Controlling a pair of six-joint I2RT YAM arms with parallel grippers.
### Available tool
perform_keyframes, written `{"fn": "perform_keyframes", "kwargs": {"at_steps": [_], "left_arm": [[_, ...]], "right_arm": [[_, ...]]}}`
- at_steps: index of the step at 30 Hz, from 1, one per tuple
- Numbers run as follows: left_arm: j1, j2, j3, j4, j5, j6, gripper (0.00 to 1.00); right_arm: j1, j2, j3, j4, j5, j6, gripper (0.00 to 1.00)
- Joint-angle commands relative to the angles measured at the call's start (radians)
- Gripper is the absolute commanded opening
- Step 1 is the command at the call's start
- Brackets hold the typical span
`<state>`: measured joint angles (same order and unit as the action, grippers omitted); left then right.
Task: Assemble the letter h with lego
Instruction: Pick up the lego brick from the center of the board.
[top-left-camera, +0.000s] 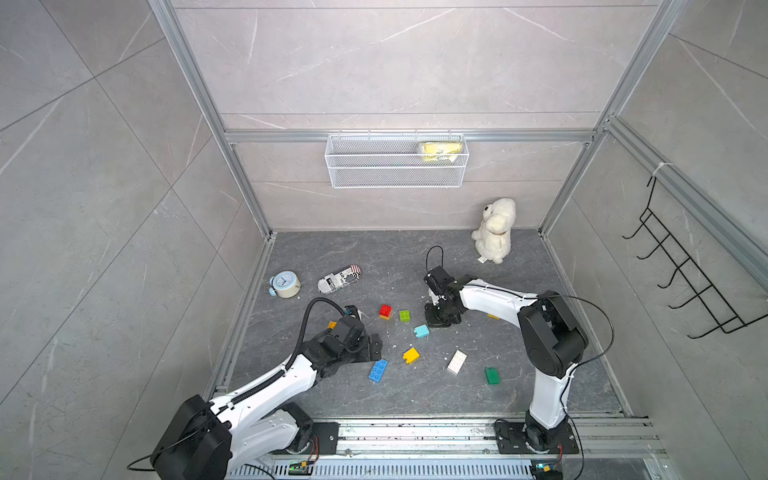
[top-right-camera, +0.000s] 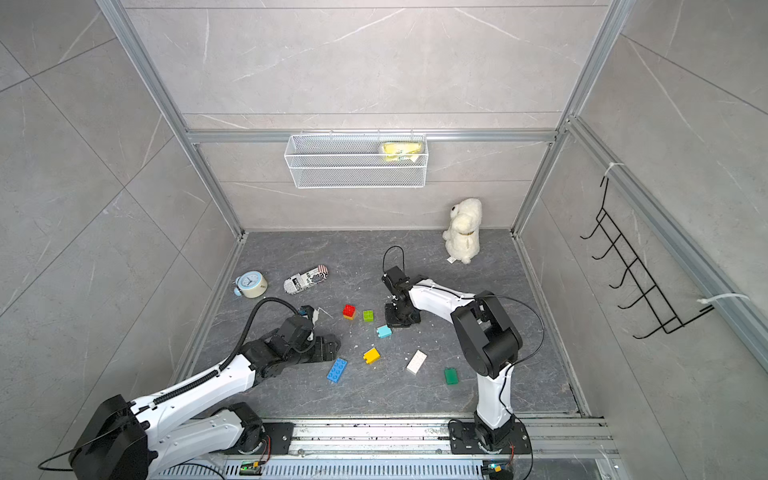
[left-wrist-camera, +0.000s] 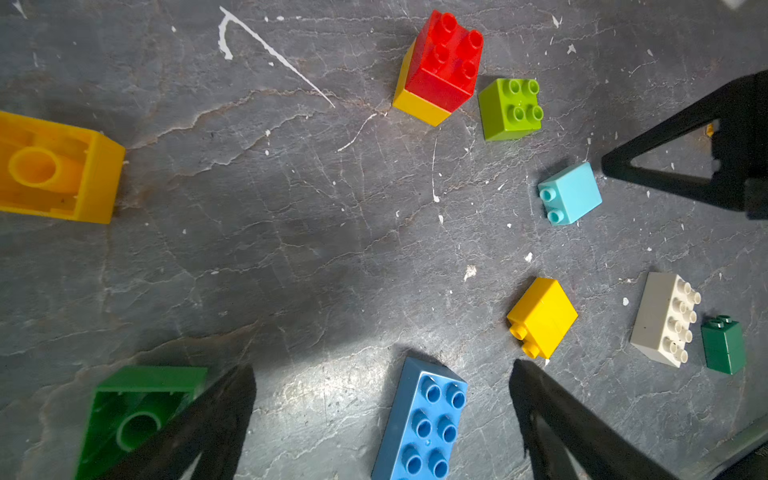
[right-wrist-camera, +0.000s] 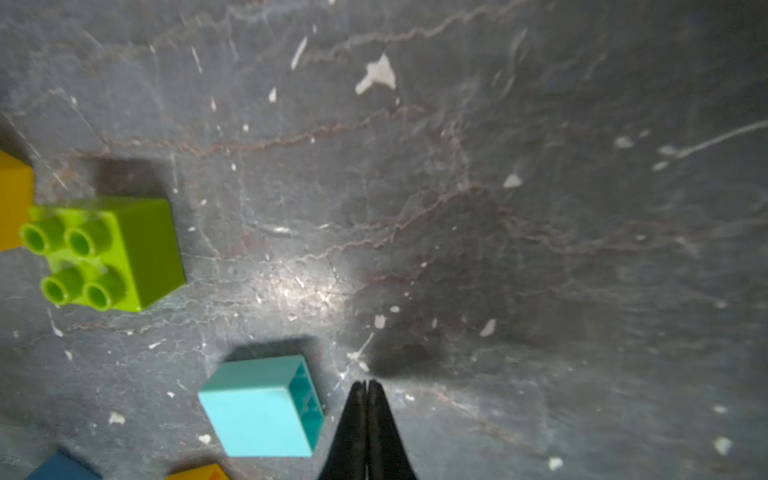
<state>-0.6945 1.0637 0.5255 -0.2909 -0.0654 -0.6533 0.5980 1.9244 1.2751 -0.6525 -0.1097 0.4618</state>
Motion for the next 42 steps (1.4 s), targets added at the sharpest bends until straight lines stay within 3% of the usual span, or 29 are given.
{"fn": "perform_keyframes", "kwargs": {"at_steps": [1,10,12,14,16,18,22,27,34,38,42], "left_arm": [[0.007,-0.008,-0.001,0.016,0.024,-0.008,1.00],[0.019,-0.021,-0.007,0.012,0.021,-0.013,0.99],[0.024,-0.029,-0.009,0.010,0.018,-0.015,0.99],[0.030,-0.033,-0.013,0.010,0.020,-0.017,0.99],[0.035,-0.038,-0.013,0.007,0.020,-0.019,0.99],[0.041,-0.045,-0.016,0.007,0.018,-0.020,0.99],[0.056,-0.054,-0.021,0.002,0.022,-0.025,0.99],[0.083,-0.055,-0.027,0.005,0.045,-0.031,1.00],[0.102,-0.036,-0.030,0.024,0.078,-0.031,0.99],[0.107,-0.041,-0.034,0.029,0.089,-0.029,0.99],[0.108,-0.035,-0.034,0.039,0.106,-0.025,0.96]], "right_arm": [[0.044,-0.002,-0.025,0.026,-0.044,0.029,0.06],[0.152,-0.024,-0.053,0.061,-0.036,0.069,0.08],[0.155,-0.043,-0.059,0.041,-0.020,0.045,0.14],[0.154,-0.068,-0.056,0.007,0.073,-0.001,0.21],[0.154,-0.086,-0.050,0.003,0.109,-0.068,0.36],[0.154,-0.086,-0.038,0.006,0.109,-0.136,0.47],[0.160,-0.065,-0.026,0.053,0.067,-0.245,0.58],[0.186,-0.040,-0.019,0.085,0.050,-0.337,0.60],[0.201,0.012,0.010,0.097,0.054,-0.357,0.63],[0.208,0.065,0.042,0.076,0.097,-0.368,0.58],[0.224,0.071,0.031,0.093,0.103,-0.377,0.46]]}}
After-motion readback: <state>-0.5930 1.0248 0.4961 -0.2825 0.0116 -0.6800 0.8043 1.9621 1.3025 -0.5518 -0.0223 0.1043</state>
